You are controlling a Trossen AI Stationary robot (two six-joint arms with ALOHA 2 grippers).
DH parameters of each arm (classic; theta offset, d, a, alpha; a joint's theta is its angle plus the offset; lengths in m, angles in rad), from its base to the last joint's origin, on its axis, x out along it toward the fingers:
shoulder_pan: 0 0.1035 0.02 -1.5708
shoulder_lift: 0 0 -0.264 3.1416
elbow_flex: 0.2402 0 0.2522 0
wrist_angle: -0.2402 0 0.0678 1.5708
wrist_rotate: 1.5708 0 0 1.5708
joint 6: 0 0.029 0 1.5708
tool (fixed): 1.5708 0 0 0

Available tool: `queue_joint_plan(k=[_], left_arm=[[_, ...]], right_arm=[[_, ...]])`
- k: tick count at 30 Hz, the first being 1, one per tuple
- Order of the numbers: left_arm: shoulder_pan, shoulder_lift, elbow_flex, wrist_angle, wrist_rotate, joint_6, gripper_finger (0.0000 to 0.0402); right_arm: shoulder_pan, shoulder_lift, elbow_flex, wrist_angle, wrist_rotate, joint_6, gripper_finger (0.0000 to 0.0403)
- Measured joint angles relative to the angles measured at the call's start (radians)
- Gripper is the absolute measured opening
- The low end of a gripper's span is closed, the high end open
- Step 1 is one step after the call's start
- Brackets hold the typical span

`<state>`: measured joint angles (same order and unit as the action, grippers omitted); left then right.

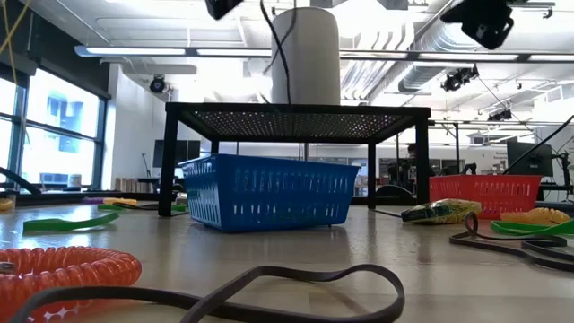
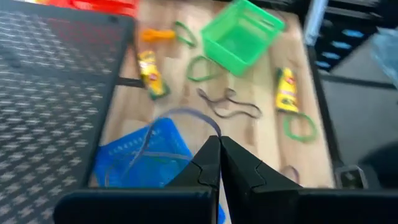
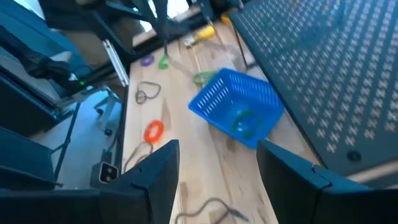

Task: Pick & Place Office Desk Supplies
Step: Put the violet rubber band into the blue bin

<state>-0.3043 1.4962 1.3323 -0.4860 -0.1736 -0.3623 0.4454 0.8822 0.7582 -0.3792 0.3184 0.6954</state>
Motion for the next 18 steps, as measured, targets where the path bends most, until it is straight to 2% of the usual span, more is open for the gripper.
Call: queue_joint_plan(k=[10, 13, 18], left_arm=[[0.097, 0.041, -0.002, -0.155, 0.093, 0.043, 0.0000], [0.106, 0.049, 0.002, -0.133, 0.140, 0.063, 0.0000], [0.106, 0.074, -0.001, -0.151, 0.160, 0.078, 0.0000]], right_arm=[[0.000, -0.011, 0.000, 0.033, -0.004, -0.054, 0.0203], [0.000, -0.011, 0.000, 0.033, -0.004, -0.072, 0.0203], [0.000, -0.011, 0.000, 0.032, -0.004, -0.073, 0.0203]])
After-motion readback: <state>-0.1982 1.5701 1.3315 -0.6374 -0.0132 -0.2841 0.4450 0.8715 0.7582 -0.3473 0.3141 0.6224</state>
